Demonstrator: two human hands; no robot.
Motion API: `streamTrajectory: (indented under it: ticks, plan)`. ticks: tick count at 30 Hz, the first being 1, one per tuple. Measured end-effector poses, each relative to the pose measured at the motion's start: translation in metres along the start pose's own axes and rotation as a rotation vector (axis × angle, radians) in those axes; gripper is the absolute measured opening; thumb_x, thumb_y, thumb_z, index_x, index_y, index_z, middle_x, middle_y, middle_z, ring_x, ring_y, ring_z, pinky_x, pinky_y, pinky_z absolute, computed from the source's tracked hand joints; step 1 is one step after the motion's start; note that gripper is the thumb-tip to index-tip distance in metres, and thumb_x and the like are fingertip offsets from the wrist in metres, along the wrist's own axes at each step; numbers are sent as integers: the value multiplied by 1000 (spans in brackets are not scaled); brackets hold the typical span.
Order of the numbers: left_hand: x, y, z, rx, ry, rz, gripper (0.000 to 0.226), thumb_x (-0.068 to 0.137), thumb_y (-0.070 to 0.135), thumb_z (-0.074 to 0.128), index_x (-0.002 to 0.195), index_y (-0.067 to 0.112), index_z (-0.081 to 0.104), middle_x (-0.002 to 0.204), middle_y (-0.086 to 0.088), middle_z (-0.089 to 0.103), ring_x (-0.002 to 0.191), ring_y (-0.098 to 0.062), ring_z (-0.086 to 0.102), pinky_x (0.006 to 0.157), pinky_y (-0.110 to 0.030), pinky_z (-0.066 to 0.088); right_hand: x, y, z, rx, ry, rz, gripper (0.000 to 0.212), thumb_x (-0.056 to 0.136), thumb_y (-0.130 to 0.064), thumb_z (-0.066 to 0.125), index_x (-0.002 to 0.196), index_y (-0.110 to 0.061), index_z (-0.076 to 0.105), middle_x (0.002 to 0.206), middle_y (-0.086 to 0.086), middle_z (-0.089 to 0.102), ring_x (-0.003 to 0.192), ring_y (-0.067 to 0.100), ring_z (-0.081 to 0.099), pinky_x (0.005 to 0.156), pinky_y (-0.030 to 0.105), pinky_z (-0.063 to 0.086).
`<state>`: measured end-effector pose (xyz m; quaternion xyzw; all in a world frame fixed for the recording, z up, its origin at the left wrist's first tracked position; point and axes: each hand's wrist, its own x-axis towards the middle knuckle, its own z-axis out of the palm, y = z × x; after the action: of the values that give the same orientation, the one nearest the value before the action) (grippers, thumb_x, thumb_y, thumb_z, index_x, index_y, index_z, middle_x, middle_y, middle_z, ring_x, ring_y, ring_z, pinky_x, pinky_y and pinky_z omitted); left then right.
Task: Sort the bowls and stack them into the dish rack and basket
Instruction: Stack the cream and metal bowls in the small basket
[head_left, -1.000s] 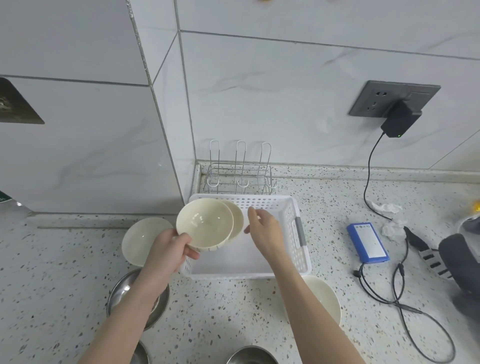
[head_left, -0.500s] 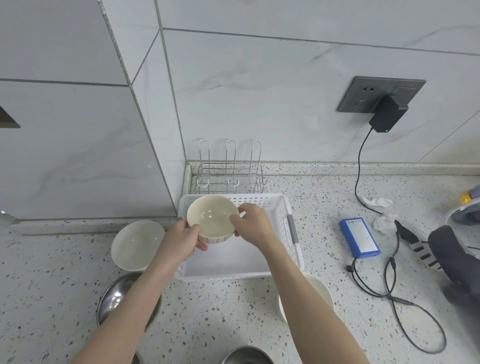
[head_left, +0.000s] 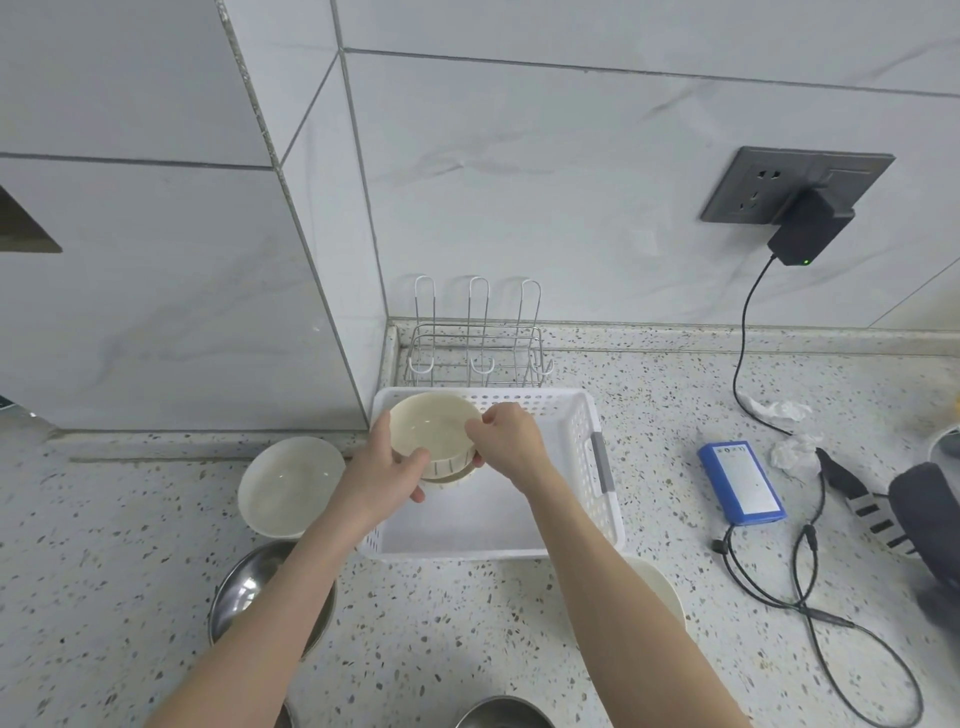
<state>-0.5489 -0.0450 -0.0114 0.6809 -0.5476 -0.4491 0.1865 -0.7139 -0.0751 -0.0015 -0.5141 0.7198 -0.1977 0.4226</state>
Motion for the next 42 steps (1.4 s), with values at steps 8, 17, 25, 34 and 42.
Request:
streamTrajectory:
  ticks: [8, 17, 25, 34, 42]
  plan:
    - [9, -5, 3, -48, -91, -39, 64, 87, 32, 58, 142, 45, 27, 83, 6, 72, 53, 7, 63, 53, -27, 39, 2, 10, 4, -10, 32, 22, 30, 80, -20, 51, 95, 2, 64, 83, 18, 74, 79, 29, 64, 70, 37, 53]
    - [14, -10, 7, -26, -87, 12, 73, 85, 27, 63, 142, 49, 22, 114, 10, 62, 65, -5, 72, 59, -29, 47, -5, 23, 5, 0, -19, 4, 40, 86, -18, 49, 125, -13, 55, 85, 6, 76, 92, 21, 66, 75, 32, 50]
    - [3, -19, 1, -105, 21, 3, 61, 90, 30, 59, 145, 37, 36, 70, 8, 75, 79, -6, 66, 62, -27, 41, -22, 28, 8, -5, 26, 3, 51, 96, -34, 46, 142, -14, 41, 98, 6, 75, 99, 19, 63, 85, 33, 49]
    - [-32, -86, -80, -9, 487, -96, 25, 93, 29, 55, 111, 13, 62, 88, -2, 72, 79, -23, 62, 67, -36, 47, -93, 50, 11, 261, 193, 20, 36, 94, -24, 49, 130, -21, 54, 72, -8, 72, 69, 1, 59, 57, 18, 40]
    - [-24, -135, -104, -90, 316, -289, 32, 91, 37, 60, 110, 11, 60, 108, -10, 65, 87, -27, 57, 71, -34, 43, -135, 60, 35, 341, 165, 141, 32, 91, -20, 50, 121, -19, 59, 68, -5, 74, 52, 10, 45, 44, 17, 39]
